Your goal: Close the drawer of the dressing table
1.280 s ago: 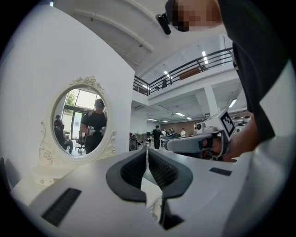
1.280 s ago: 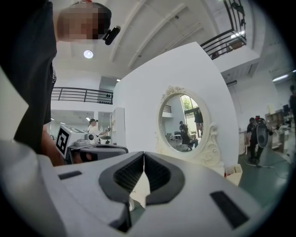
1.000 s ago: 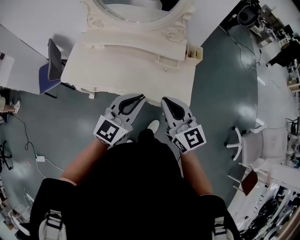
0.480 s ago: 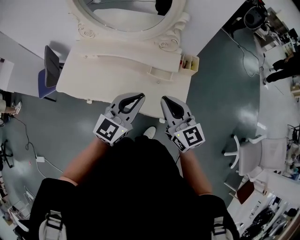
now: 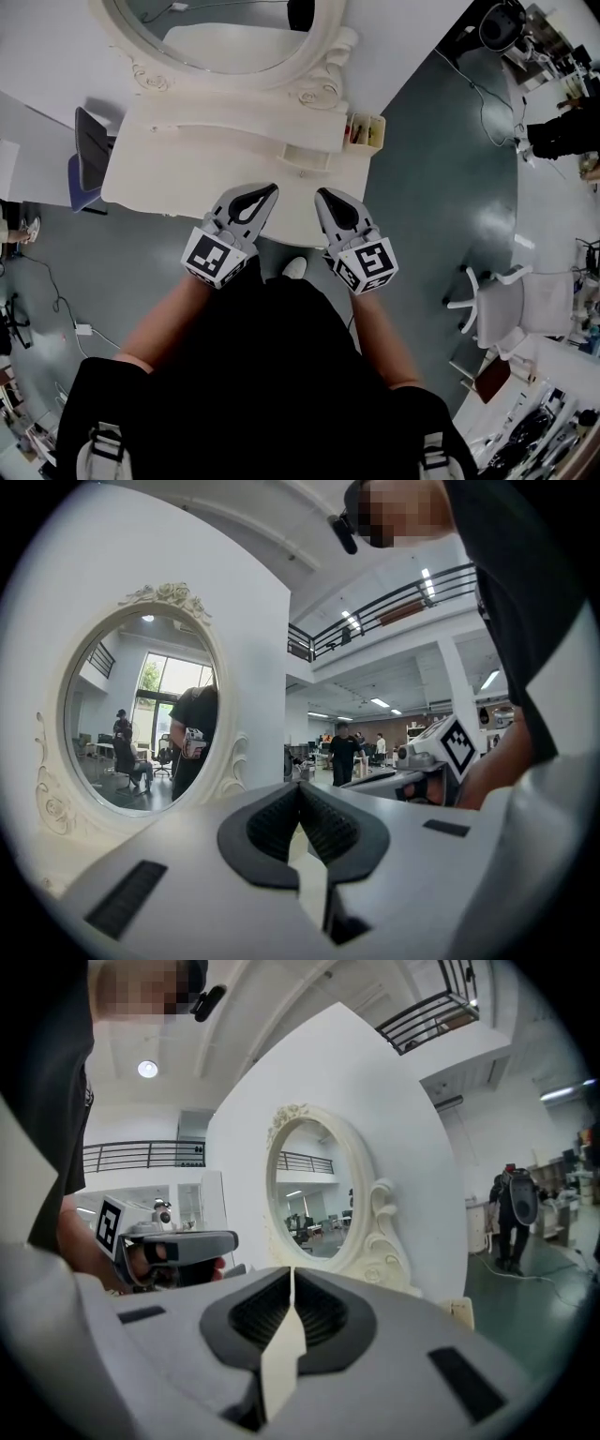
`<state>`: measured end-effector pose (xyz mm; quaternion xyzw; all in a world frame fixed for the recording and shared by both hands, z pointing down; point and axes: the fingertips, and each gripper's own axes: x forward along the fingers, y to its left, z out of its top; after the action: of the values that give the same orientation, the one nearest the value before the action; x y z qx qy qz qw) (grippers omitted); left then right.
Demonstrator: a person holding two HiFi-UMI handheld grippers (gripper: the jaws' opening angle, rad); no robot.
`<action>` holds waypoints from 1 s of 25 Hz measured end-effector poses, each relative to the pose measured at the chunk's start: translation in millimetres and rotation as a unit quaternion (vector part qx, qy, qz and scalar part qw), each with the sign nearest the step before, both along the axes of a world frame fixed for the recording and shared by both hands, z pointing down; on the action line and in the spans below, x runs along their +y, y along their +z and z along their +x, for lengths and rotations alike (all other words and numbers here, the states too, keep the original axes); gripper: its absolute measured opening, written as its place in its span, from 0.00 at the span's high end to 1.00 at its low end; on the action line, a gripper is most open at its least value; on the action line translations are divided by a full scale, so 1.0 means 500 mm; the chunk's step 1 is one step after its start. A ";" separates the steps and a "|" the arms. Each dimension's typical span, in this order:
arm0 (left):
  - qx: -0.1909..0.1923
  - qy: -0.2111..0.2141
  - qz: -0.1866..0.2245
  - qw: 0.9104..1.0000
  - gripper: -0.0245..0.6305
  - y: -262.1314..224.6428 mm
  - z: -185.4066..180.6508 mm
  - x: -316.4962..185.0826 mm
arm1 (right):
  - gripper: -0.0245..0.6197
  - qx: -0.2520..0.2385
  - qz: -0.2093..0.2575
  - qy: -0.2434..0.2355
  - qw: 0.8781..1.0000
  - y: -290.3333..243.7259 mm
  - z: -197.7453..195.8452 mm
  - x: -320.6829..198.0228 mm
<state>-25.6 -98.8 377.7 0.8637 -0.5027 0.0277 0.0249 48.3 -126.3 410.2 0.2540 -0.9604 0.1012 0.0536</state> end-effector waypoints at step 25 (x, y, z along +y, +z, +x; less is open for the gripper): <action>-0.003 0.162 -0.018 0.987 0.97 0.144 -0.098 -0.216 | 0.73 0.154 -0.236 0.178 0.943 0.417 -0.084 -0.158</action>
<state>-74.8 -206.8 449.9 0.9328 -0.3560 0.0432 0.0344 6.2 -205.5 618.6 0.4132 -0.8284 0.2922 0.2403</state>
